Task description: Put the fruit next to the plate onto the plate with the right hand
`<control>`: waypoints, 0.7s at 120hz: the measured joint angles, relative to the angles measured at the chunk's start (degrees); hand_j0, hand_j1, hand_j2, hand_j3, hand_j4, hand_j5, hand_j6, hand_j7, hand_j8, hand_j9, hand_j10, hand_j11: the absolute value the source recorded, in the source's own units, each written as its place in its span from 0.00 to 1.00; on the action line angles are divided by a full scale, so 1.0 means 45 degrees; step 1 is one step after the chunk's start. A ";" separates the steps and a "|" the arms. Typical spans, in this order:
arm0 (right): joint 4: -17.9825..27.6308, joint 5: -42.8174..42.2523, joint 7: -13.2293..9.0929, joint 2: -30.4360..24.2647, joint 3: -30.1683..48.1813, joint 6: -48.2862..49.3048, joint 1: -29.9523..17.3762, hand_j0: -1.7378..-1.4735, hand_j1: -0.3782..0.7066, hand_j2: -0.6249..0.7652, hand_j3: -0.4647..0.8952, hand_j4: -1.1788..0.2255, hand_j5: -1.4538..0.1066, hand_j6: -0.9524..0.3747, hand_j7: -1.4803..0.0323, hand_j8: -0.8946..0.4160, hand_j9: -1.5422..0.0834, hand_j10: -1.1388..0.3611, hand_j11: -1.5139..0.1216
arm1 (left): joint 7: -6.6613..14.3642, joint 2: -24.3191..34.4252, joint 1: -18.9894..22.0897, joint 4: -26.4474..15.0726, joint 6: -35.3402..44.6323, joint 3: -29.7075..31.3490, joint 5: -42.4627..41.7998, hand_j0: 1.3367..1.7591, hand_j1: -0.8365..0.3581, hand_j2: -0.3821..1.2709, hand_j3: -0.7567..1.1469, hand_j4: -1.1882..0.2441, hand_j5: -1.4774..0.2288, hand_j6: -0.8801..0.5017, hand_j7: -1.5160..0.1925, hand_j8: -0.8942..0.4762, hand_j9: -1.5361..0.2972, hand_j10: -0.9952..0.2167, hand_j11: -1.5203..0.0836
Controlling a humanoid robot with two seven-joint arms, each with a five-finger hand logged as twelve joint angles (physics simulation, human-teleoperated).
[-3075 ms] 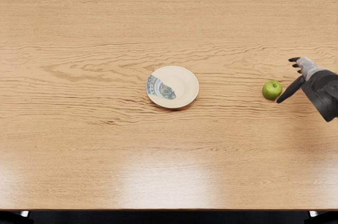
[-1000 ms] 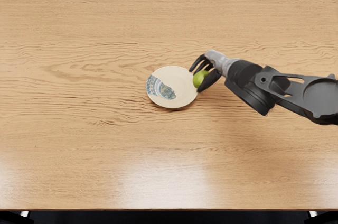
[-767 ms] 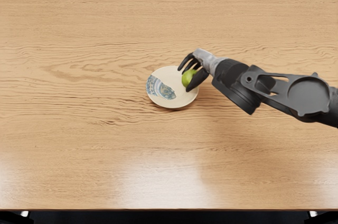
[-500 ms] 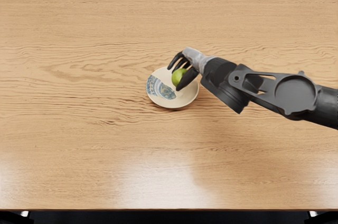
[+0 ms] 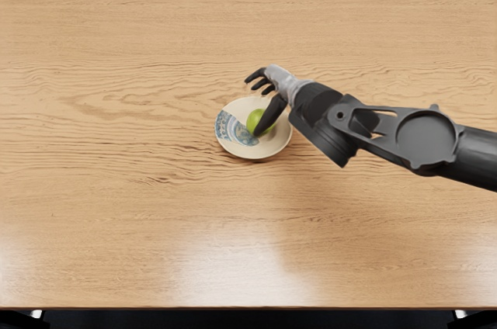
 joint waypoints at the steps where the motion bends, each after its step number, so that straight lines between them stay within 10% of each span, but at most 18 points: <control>1: 0.0006 0.0003 0.0000 -0.0037 0.0002 -0.0005 0.0005 0.30 0.30 0.45 0.34 0.65 0.70 0.51 0.74 0.50 0.72 0.58 0.70 | 0.0000 0.0000 -0.0009 0.0000 0.0000 0.0000 0.0000 0.76 0.98 0.23 0.40 0.82 0.86 0.63 0.88 0.65 0.83 0.81 0.94; 84: 0.1571 0.5801 0.0000 -0.8670 0.3516 0.8709 -0.0468 0.30 0.04 0.45 0.34 0.83 0.92 0.71 0.97 0.67 0.94 0.75 0.92 | 0.0001 0.0000 -0.0078 -0.0029 0.0007 0.0000 0.0004 0.76 0.98 0.23 0.40 0.82 0.86 0.63 0.88 0.65 0.83 0.81 0.94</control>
